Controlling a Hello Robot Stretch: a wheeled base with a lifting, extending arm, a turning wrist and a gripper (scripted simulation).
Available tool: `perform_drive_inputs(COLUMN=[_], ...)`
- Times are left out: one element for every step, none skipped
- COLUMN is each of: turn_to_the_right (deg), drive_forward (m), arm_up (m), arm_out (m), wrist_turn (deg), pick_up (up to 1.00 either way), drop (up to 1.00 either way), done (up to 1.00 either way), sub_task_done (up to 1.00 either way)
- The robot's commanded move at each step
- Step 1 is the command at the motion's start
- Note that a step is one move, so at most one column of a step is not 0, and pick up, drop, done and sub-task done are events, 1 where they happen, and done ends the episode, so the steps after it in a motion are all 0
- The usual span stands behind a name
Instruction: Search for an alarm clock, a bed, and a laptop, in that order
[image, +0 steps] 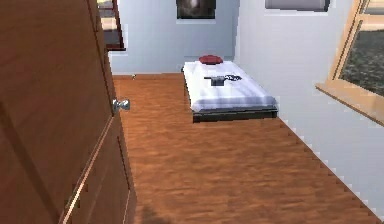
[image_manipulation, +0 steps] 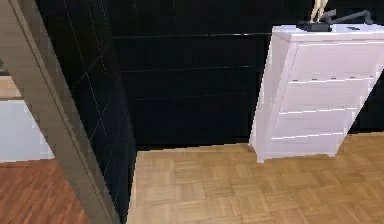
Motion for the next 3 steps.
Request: perform_drive_inputs(turn_to_the_right=[0.0, -6.0, 0.0], drive_forward=[1.00, 0.00, 0.30], arm_up=[0.00, 0.00, 0.00], arm_out=[0.00, 0.00, 0.00], wrist_turn=[0.0, 0.0, 0.0], pick_up=[0.00, 0.00, 0.00], drop=[0.00, 0.00, 0.00], done=[0.00, 0.00, 0.00], sub_task_done=[0.00, 0.00, 0.00])
